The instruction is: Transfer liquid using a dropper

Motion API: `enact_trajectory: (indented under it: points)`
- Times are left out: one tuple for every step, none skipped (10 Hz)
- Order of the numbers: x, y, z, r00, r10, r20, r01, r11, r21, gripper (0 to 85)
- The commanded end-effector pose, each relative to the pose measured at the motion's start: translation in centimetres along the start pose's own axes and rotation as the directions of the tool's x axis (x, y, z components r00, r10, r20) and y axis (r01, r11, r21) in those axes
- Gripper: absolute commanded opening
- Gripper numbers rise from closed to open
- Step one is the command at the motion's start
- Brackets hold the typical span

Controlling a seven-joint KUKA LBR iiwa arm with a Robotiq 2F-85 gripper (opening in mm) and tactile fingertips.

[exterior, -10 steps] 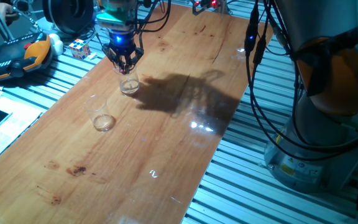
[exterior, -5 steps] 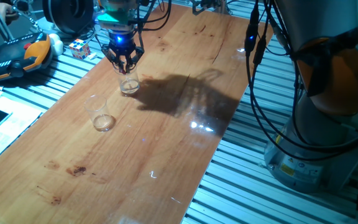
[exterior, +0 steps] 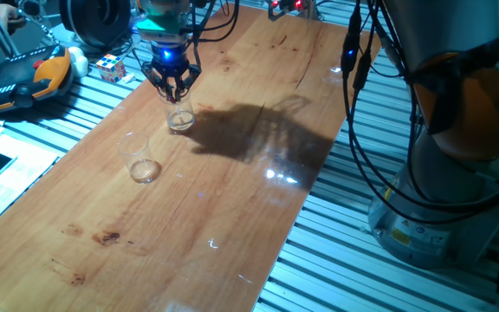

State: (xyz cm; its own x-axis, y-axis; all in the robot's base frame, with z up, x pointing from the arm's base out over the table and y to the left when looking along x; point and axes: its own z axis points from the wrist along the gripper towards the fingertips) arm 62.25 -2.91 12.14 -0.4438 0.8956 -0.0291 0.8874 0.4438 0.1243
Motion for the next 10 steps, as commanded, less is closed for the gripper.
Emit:
enact_trajectory:
  points:
    - [0.0, 0.0, 0.0, 1.000, 0.001, 0.000, -0.001, 1.000, 0.000, 6.0]
    - [0.0, 0.0, 0.0, 1.000, 0.001, 0.001, -0.001, 1.000, 0.001, 1.0]
    - [-0.1, 0.0, 0.0, 1.000, 0.001, 0.003, -0.001, 1.000, 0.001, 1.0]
    - [-0.1, 0.0, 0.0, 1.000, 0.001, 0.004, -0.001, 1.000, 0.002, 1.0]
    - [-0.1, 0.0, -0.1, 1.000, 0.000, 0.007, 0.000, 1.000, 0.003, 1.0]
    - [-0.2, 0.0, -0.3, 1.000, 0.000, 0.008, 0.000, 1.000, 0.008, 1.0]
    - [-0.4, 0.0, -0.5, 1.000, 0.000, 0.004, 0.000, 1.000, 0.009, 1.0]
    - [-0.7, 0.0, -0.8, 1.000, 0.001, 0.001, -0.001, 1.000, 0.012, 1.0]
    - [-0.8, 0.1, -1.0, 1.000, -0.001, 0.001, 0.001, 1.000, 0.016, 1.0]
    - [-0.8, 0.1, -1.2, 1.000, -0.001, 0.001, 0.001, 1.000, 0.018, 1.0]
